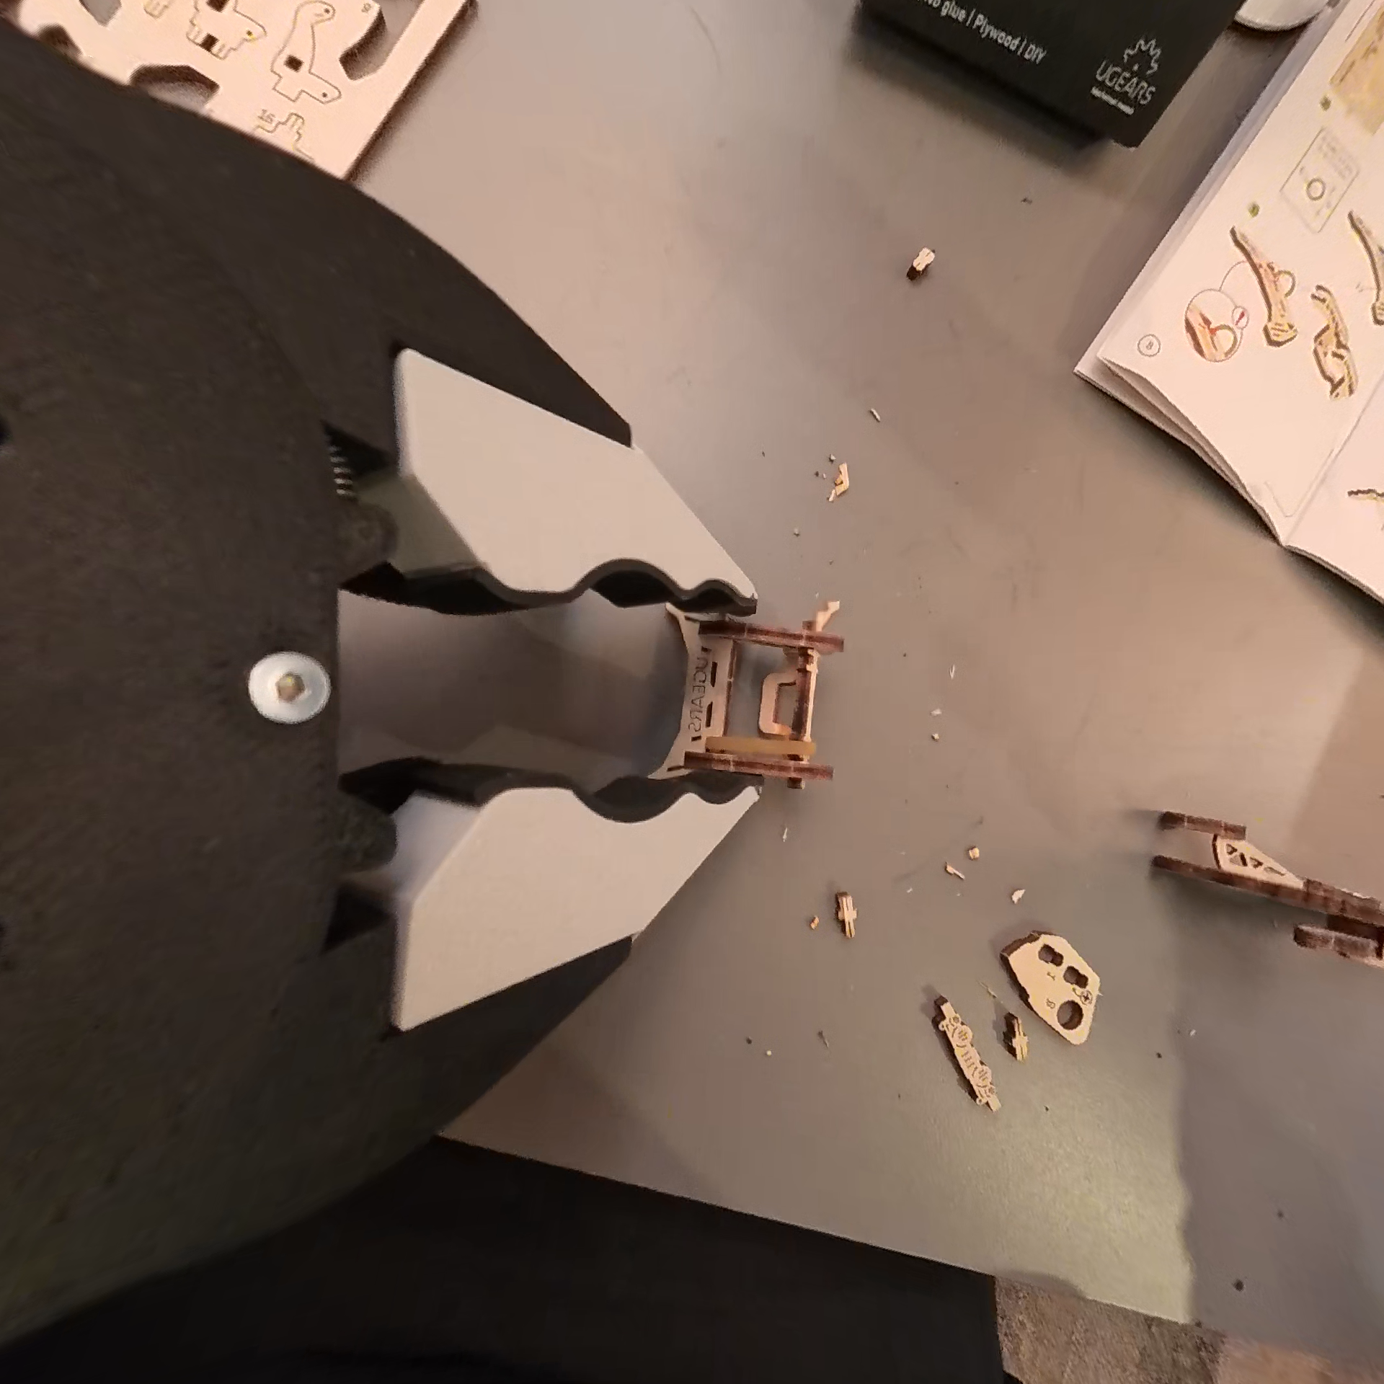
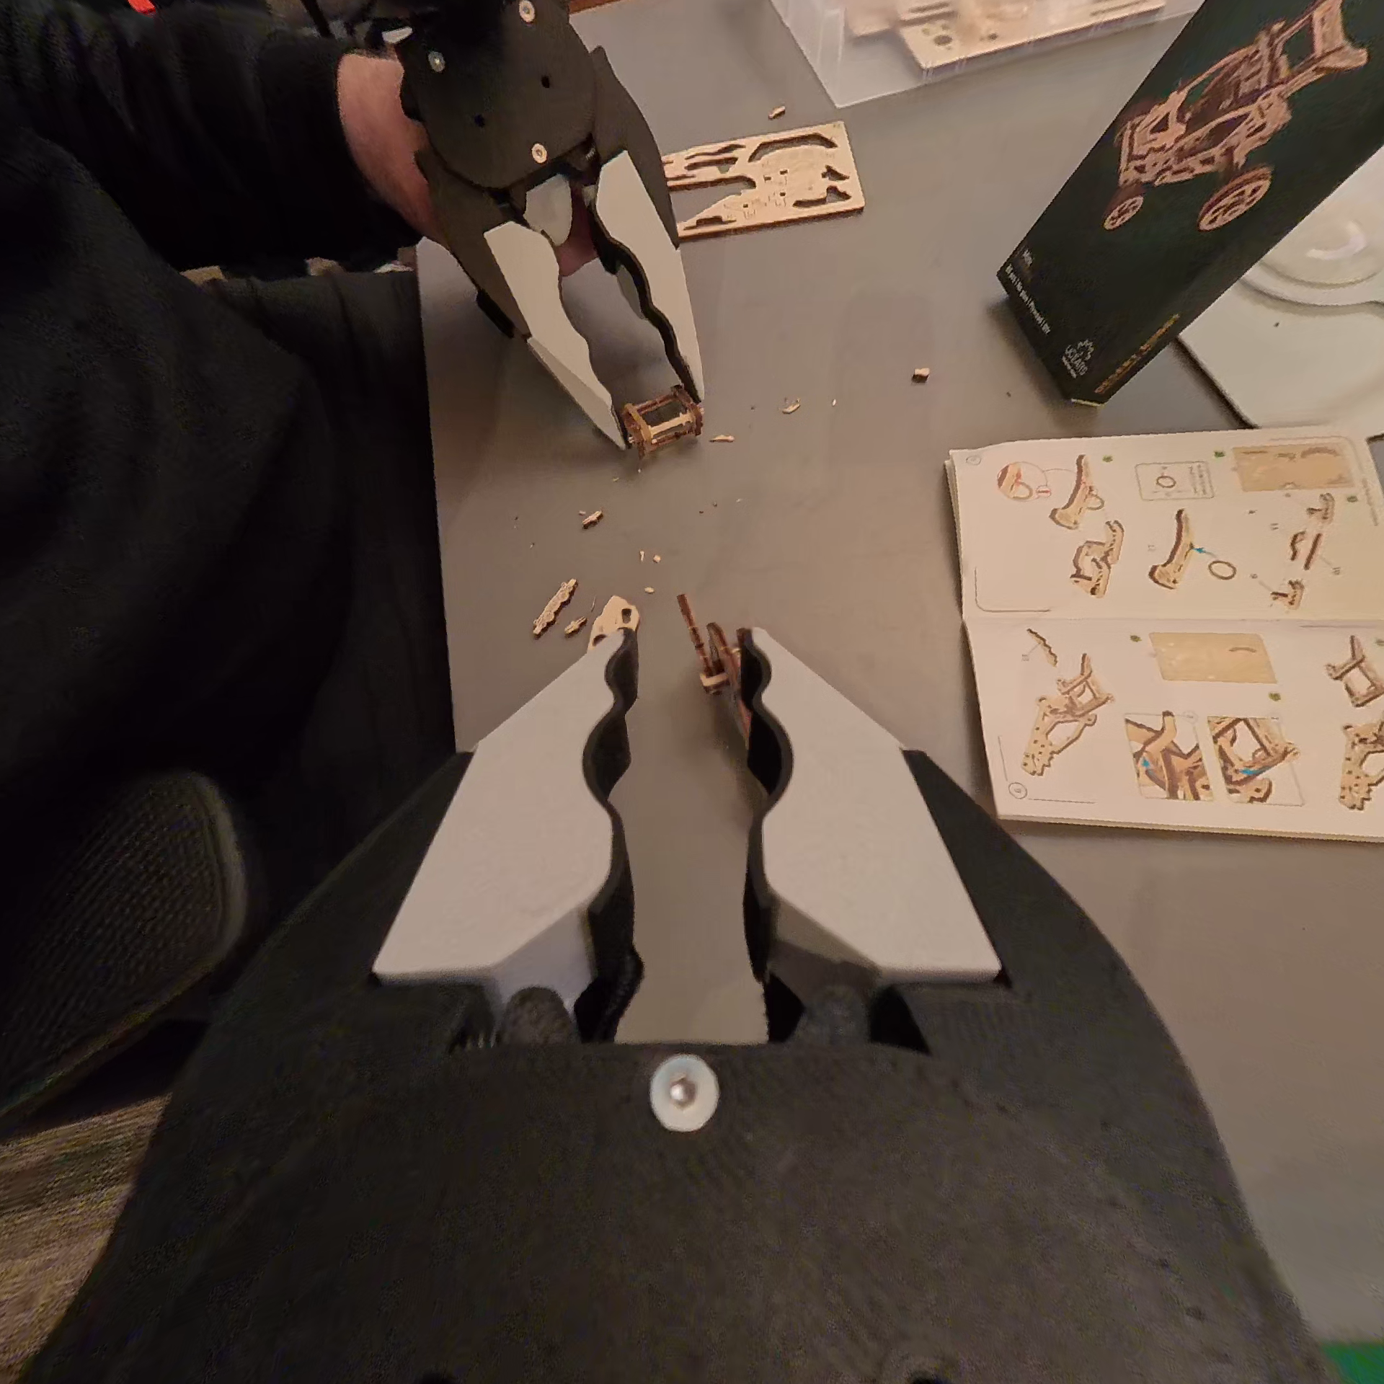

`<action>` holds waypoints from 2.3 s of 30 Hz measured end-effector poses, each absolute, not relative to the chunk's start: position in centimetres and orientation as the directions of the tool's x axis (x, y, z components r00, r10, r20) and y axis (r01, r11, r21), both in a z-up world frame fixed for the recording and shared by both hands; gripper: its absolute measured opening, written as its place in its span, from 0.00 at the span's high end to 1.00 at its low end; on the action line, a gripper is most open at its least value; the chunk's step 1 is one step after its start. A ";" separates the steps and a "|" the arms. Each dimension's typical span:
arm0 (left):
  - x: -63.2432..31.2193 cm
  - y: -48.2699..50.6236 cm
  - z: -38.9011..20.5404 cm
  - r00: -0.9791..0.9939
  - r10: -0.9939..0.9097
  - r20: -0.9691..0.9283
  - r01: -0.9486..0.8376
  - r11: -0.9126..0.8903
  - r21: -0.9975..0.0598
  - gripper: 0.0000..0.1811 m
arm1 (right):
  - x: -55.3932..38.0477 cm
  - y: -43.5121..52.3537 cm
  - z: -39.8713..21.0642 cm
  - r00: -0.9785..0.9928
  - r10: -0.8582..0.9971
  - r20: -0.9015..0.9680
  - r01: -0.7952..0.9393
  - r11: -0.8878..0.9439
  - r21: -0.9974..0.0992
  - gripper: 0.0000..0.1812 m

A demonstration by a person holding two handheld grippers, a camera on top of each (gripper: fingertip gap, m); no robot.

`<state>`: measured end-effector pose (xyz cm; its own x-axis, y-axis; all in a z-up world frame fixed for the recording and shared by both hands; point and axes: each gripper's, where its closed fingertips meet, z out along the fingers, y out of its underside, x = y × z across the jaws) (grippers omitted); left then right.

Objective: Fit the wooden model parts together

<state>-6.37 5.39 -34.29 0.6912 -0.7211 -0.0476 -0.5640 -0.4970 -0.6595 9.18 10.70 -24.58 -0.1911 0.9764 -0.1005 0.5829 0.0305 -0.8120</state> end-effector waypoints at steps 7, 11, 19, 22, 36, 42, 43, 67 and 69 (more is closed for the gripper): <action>-5.0 6.7 -31.0 0.706 -0.693 0.146 -0.372 -0.538 -0.756 0.78 | 6.9 10.8 -23.5 -0.168 0.971 0.167 0.498 0.230 -0.836 0.89; -3.0 8.2 -27.4 0.644 -0.688 0.334 -0.176 -0.558 -0.811 0.78 | 5.5 10.4 -23.7 -0.172 0.935 0.310 0.480 0.354 -0.803 0.87; 0.8 9.7 -23.9 0.448 -0.707 0.547 -0.019 -0.619 -0.785 0.78 | 3.4 11.1 -24.4 -0.182 0.826 0.533 0.460 0.551 -0.696 0.81; 1.9 9.9 -23.2 0.375 -0.697 0.611 0.015 -0.654 -0.756 0.78 | 2.7 11.3 -24.4 -0.183 0.787 0.589 0.444 0.601 -0.665 0.78; 4.1 10.1 -23.6 0.256 -0.711 0.655 -0.069 -0.690 -0.721 0.80 | 2.1 11.0 -25.5 -0.266 0.644 0.717 0.389 0.753 -0.531 0.87; 4.2 10.5 -23.9 0.236 -0.692 0.682 -0.044 -0.709 -0.704 0.79 | 2.2 11.6 -25.8 -0.240 0.674 0.699 0.404 0.724 -0.559 0.90; 4.2 10.6 -23.9 0.233 -0.690 0.686 -0.038 -0.711 -0.702 0.79 | 2.3 11.7 -25.8 -0.235 0.677 0.697 0.405 0.720 -0.563 0.90; 3.5 11.2 -23.7 0.419 -0.817 0.397 -0.126 -0.484 -0.866 0.66 | 4.1 13.7 -24.3 -0.051 0.914 0.402 0.410 0.386 -0.826 0.91; 3.9 10.8 -23.0 0.341 -0.791 0.508 -0.046 -0.554 -0.831 0.61 | 4.3 13.9 -24.2 -0.043 0.883 0.467 0.417 0.440 -0.795 0.91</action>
<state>3.86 10.80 -22.97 0.3413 -0.7911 0.5076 -0.0464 -0.5536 -0.8315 4.32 13.86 -24.15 -0.0427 0.8832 0.4670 0.4171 0.4405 -0.7950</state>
